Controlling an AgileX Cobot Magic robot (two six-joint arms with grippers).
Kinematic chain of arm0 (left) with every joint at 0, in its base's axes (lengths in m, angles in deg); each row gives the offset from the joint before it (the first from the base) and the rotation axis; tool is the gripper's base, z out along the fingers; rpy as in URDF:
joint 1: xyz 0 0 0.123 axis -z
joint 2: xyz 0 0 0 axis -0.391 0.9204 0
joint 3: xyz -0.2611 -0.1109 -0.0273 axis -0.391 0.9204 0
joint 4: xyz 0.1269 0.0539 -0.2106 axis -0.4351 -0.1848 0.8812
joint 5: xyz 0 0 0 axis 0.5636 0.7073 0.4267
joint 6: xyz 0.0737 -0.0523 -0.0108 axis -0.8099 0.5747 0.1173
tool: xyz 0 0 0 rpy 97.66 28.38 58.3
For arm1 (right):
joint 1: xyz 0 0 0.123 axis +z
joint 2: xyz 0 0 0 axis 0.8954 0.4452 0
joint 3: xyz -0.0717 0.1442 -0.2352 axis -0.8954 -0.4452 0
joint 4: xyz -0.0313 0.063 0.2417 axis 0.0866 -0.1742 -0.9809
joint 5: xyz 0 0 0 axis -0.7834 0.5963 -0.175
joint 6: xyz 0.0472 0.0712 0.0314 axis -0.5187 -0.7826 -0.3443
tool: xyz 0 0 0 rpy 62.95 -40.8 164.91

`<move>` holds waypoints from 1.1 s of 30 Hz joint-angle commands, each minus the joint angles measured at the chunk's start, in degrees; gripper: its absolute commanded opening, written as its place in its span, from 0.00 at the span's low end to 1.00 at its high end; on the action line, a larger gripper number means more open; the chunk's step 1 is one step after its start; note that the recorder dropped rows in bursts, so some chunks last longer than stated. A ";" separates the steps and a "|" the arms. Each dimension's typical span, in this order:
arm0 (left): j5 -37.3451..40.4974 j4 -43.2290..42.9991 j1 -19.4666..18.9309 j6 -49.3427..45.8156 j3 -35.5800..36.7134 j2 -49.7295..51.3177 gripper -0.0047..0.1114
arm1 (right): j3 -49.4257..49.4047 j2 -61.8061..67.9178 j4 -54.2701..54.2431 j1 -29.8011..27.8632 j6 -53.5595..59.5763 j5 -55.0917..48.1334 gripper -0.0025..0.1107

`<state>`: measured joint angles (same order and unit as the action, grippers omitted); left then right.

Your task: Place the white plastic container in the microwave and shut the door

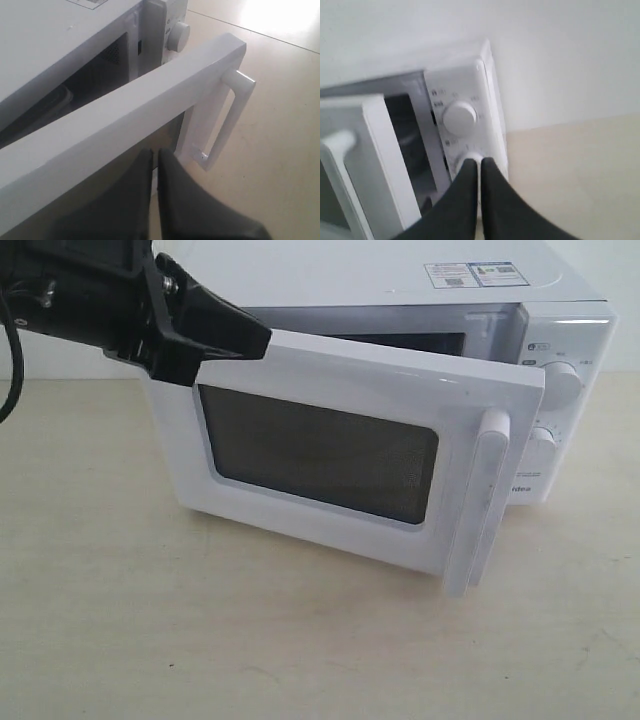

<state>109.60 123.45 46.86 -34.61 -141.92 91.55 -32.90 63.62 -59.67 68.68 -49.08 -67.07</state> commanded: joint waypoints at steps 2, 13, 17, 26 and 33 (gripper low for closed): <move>1.93 0.82 0.22 0.73 -0.46 -0.39 0.08 | 0.07 -0.23 -0.47 0.10 -0.99 13.82 0.02; 3.91 0.47 0.22 0.73 -0.46 -0.93 0.08 | 7.96 -0.17 14.25 0.10 -24.03 21.04 0.02; 5.37 0.37 0.22 0.73 -0.46 -1.39 0.08 | 17.11 5.95 41.02 0.10 -49.03 21.68 0.02; 8.08 0.37 0.22 0.73 -0.46 -4.33 0.08 | 22.36 27.77 73.32 0.10 -81.55 52.77 0.02; 9.13 0.37 0.22 2.80 -0.46 -5.93 0.08 | 22.36 36.26 68.14 0.10 -80.52 50.58 0.02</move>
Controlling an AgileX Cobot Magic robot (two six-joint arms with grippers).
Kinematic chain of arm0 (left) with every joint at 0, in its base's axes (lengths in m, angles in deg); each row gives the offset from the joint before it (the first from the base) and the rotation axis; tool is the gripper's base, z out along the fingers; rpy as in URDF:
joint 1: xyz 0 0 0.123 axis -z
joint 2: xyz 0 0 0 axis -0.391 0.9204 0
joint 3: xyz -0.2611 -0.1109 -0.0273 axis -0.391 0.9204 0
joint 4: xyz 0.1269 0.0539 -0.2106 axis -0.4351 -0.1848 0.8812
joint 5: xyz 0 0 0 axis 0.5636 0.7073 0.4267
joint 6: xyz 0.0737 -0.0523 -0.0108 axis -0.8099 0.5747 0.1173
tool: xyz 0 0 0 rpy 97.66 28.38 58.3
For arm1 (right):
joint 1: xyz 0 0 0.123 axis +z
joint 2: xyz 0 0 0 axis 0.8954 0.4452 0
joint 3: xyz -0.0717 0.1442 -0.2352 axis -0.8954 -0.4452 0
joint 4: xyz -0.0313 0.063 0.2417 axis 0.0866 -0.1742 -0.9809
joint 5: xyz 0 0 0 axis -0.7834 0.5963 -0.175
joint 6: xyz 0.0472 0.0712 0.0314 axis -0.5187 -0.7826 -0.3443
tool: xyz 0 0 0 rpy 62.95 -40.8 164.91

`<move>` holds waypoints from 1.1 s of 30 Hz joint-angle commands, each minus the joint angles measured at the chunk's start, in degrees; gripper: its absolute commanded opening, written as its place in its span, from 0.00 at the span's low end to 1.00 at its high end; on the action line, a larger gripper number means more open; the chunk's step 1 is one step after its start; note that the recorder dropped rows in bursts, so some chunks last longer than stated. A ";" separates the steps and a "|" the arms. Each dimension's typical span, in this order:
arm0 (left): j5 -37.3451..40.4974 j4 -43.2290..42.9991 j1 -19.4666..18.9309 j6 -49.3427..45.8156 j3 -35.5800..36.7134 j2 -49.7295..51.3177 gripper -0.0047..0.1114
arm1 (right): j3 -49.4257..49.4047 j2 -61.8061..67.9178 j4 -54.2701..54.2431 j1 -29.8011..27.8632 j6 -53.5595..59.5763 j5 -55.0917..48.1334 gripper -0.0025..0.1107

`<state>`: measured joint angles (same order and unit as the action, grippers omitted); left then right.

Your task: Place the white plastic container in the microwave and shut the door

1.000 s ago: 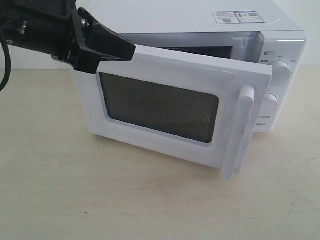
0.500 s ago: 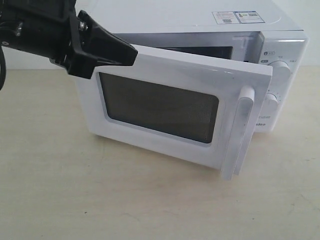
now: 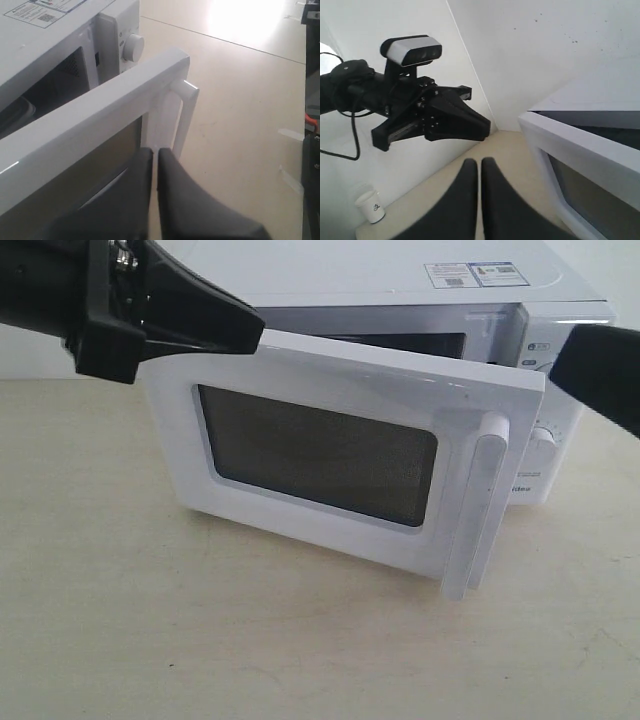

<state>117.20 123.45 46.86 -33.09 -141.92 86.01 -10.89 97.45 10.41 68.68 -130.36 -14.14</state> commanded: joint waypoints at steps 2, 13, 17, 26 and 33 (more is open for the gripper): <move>1.81 0.37 0.22 1.28 -0.46 -0.39 0.08 | 0.35 5.37 -1.93 0.10 6.86 -3.72 0.02; 1.81 0.37 0.22 1.28 -0.46 -0.39 0.08 | 0.35 20.90 -4.33 0.10 14.47 -15.16 0.02; 1.81 0.37 0.22 1.28 -0.46 -0.39 0.08 | 0.35 21.60 -8.80 0.10 18.30 -15.31 0.02; 1.81 0.37 0.22 1.28 -0.46 -0.39 0.08 | 0.35 22.76 -13.68 0.10 22.83 -17.01 0.02; 1.95 0.37 0.22 1.28 -0.46 0.25 0.08 | 0.74 24.47 -16.85 0.10 26.39 -17.24 0.02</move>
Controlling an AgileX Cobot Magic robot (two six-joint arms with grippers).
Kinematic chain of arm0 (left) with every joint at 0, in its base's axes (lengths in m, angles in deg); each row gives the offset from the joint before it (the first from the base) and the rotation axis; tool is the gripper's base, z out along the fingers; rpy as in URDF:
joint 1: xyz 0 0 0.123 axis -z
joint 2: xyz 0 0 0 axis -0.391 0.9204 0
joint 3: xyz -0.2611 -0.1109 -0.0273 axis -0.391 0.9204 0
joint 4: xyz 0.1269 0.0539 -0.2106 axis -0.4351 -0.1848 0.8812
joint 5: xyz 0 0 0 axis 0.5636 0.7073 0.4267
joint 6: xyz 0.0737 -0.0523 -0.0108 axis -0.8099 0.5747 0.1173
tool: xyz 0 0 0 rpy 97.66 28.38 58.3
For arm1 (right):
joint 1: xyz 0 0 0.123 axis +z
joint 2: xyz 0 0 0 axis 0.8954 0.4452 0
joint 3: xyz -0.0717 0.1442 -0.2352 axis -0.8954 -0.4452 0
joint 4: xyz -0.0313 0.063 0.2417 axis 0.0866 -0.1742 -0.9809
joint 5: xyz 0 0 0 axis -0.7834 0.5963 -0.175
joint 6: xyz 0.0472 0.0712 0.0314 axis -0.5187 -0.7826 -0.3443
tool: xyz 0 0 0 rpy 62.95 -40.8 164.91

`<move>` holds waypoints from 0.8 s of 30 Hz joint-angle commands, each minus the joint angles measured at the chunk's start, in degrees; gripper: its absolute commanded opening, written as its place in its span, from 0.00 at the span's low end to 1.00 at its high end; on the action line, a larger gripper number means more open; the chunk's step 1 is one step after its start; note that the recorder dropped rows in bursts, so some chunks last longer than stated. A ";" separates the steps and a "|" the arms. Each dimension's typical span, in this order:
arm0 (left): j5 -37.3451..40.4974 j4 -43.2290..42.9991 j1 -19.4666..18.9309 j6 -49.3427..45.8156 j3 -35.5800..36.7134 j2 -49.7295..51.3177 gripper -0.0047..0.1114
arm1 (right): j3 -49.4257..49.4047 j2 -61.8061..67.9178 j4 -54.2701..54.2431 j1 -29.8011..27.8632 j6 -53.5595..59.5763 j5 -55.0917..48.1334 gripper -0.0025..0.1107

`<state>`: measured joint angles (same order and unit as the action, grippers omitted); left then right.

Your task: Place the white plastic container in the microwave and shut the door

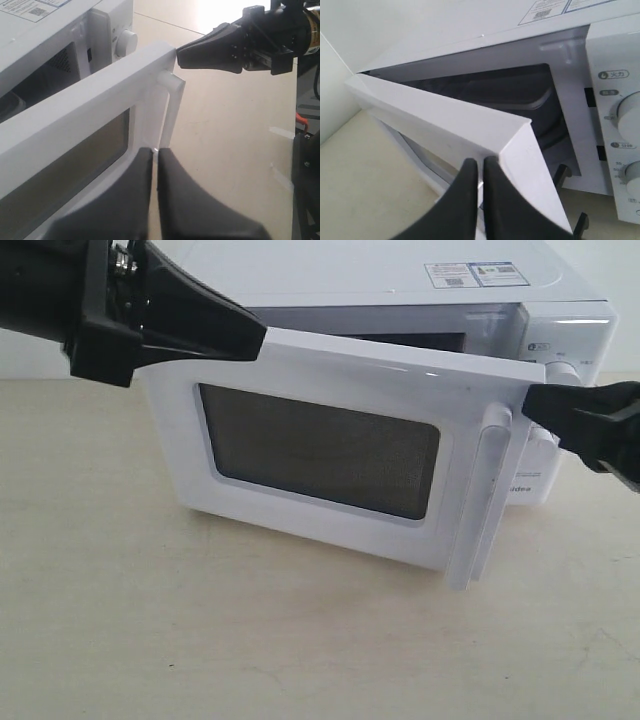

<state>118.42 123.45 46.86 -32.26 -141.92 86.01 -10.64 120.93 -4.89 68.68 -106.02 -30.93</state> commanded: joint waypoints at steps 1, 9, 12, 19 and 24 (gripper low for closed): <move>0.71 0.37 0.22 0.45 -0.46 0.50 0.08 | 0.48 1.10 -2.13 0.10 2.65 -0.46 0.02; 2.37 -0.01 0.22 0.45 -0.46 1.46 0.08 | 1.22 2.52 -6.82 0.10 7.11 -0.56 0.02; 2.58 -0.01 0.22 0.45 -0.46 0.70 0.08 | 1.31 2.52 -8.73 0.10 9.36 -0.67 0.02; 4.55 -0.01 0.22 1.66 -0.46 -4.32 0.08 | 1.36 7.91 -15.70 0.10 16.31 2.61 0.02; 6.03 -0.01 0.22 2.78 -0.46 -8.89 0.08 | 4.49 13.92 -18.49 0.10 19.79 4.25 0.02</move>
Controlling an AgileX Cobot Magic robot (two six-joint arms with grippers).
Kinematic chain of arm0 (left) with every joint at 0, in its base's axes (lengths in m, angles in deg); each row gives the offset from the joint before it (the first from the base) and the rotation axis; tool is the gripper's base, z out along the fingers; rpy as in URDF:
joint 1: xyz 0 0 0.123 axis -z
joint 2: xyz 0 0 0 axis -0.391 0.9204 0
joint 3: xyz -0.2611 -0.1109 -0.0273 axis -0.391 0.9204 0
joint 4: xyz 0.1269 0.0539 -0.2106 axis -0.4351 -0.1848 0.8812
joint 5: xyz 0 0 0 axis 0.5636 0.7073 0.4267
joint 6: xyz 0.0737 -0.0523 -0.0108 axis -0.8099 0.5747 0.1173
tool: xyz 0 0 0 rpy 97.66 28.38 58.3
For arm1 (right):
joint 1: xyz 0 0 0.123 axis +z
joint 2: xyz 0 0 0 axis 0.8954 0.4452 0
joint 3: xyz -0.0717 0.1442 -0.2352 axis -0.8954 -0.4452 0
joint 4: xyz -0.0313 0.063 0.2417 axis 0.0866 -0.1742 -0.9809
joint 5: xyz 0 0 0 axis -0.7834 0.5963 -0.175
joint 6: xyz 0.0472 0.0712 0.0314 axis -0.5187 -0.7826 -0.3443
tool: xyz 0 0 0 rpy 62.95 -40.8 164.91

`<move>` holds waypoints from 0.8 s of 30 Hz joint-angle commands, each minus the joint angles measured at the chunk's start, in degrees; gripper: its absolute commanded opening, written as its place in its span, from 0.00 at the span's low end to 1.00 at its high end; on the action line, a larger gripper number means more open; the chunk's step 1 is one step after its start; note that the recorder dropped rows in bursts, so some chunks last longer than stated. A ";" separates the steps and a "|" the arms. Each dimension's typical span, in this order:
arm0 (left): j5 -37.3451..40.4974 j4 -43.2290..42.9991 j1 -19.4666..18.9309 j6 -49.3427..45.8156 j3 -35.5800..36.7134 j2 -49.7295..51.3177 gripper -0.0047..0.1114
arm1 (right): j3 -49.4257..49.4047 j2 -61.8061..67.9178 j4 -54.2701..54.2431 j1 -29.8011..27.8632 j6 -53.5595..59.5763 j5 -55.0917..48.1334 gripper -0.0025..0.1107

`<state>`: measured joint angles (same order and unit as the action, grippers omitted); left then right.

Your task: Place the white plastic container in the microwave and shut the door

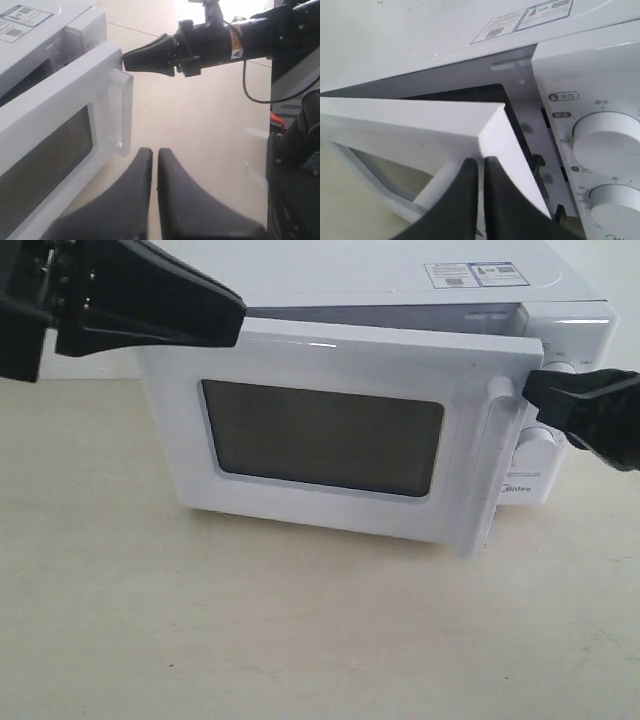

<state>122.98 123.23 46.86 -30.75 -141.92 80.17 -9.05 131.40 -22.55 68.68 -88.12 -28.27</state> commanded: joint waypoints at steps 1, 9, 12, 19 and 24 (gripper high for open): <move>1.47 0.21 0.22 1.50 -0.46 -3.63 0.08 | 3.66 4.16 -0.83 0.10 1.89 1.84 0.02; 2.11 0.21 0.22 1.51 -0.46 -6.55 0.08 | 10.95 12.07 -0.93 0.10 2.75 1.63 0.02; 2.11 0.21 0.22 1.51 -0.46 -6.55 0.08 | 12.07 13.39 -1.09 0.10 3.01 1.63 0.02; 2.11 0.21 0.22 1.51 -0.46 -6.55 0.08 | 14.20 16.63 -3.43 0.10 4.95 1.63 0.02; 2.11 0.21 0.22 1.51 -0.46 -6.55 0.08 | 15.65 17.79 -3.57 0.10 5.04 1.79 0.02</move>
<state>124.71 123.23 46.86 -29.74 -141.92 73.98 5.51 148.01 -24.44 69.24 -83.62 -23.78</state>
